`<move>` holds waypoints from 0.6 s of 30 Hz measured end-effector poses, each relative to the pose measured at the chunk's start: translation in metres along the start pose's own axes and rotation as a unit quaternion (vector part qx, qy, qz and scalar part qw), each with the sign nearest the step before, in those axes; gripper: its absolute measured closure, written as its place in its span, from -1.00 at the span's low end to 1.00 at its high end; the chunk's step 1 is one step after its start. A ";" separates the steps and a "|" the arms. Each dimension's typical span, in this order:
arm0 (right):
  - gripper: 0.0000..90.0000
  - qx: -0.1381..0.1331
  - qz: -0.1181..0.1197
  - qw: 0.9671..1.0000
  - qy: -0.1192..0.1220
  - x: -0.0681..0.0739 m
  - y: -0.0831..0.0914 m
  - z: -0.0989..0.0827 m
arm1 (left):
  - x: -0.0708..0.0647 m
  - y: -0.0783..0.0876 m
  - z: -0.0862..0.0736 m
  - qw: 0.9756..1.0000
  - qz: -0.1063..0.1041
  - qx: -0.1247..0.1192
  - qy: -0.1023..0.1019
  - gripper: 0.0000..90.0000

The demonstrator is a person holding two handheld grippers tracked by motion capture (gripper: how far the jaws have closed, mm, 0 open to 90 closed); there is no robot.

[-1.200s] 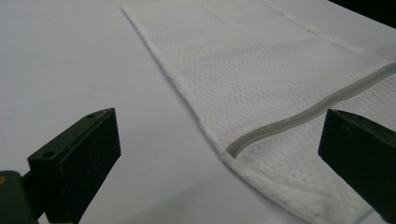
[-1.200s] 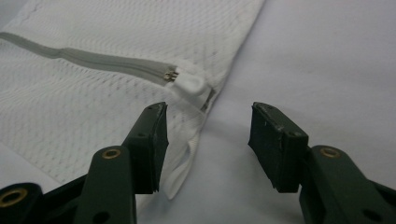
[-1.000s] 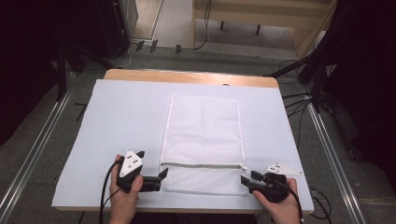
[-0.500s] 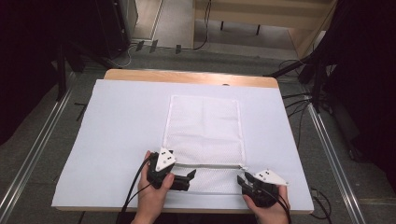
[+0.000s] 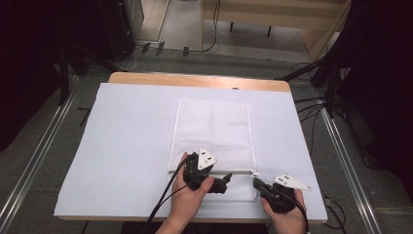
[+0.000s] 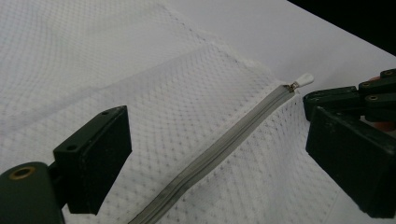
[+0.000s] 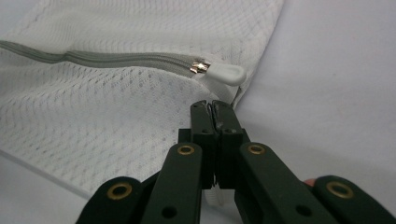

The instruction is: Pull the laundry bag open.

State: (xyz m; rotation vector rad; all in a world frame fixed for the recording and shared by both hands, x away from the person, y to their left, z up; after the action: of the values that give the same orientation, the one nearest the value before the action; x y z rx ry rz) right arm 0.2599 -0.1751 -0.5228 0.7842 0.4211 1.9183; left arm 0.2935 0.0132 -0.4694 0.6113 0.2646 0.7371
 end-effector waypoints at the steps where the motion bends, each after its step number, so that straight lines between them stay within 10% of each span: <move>1: 1.00 -0.004 0.002 1.000 0.001 0.001 0.001 0.001 | 0.000 0.000 0.000 1.000 0.000 0.000 0.000 -0.76; 6: 1.00 -0.030 0.007 1.000 0.006 0.005 0.007 0.007 | -0.008 -0.012 0.009 1.000 0.007 0.010 0.015 -0.43; 13: 1.00 -0.048 0.011 0.999 0.011 0.009 0.010 0.011 | -0.027 -0.026 0.029 0.999 -0.039 0.018 0.021 0.01; 18: 1.00 -0.049 0.012 0.999 0.013 0.011 0.010 0.011 | -0.038 -0.038 0.040 0.998 -0.041 0.034 0.019 0.05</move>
State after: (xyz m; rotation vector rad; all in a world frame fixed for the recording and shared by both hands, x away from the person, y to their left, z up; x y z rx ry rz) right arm 0.2576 -0.1710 -0.5048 0.7043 0.3321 1.9578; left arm 0.3045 -0.0521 -0.4598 0.6470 0.3486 0.6634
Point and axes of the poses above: each handheld gripper's, and its own axes: y roughly backward along the jaws, z roughly out of its top, x roughly to its left, the point moved 6 cm from there along -y, roughly forward along the jaws, and after that the axes turned 7 degrees about -y, right-handed, at the moved point
